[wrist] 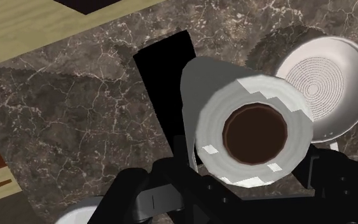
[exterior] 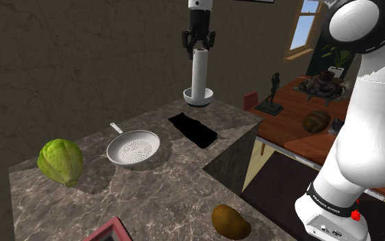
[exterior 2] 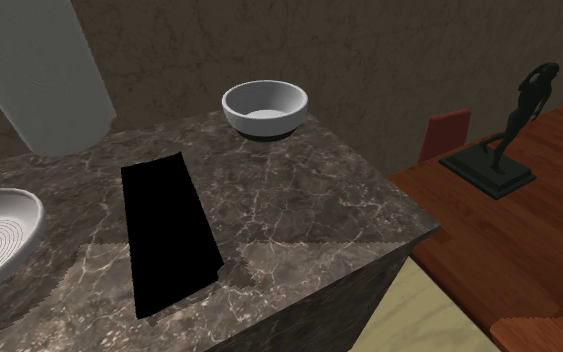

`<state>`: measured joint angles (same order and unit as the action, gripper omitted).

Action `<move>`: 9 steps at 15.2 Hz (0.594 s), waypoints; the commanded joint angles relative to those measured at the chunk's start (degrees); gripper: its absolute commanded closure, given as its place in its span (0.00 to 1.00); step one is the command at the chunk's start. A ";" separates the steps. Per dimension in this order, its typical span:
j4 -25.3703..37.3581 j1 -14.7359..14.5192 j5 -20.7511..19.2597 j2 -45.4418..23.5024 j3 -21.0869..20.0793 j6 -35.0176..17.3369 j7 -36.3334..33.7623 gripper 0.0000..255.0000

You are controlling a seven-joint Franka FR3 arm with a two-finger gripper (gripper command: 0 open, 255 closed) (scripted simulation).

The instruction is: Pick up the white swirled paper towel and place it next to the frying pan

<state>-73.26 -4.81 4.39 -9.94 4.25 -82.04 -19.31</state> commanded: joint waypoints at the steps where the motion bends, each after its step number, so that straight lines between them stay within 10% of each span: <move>1: 2.74 -1.61 -0.06 -0.90 -1.10 1.67 -2.89 1.00; 7: 17.49 -6.52 -0.38 -7.81 -4.06 8.97 -11.19 1.00; 9: 13.32 -6.59 -0.42 -6.17 -4.01 6.45 -11.03 1.00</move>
<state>-59.08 -11.22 4.00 -16.47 0.31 -75.06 -30.06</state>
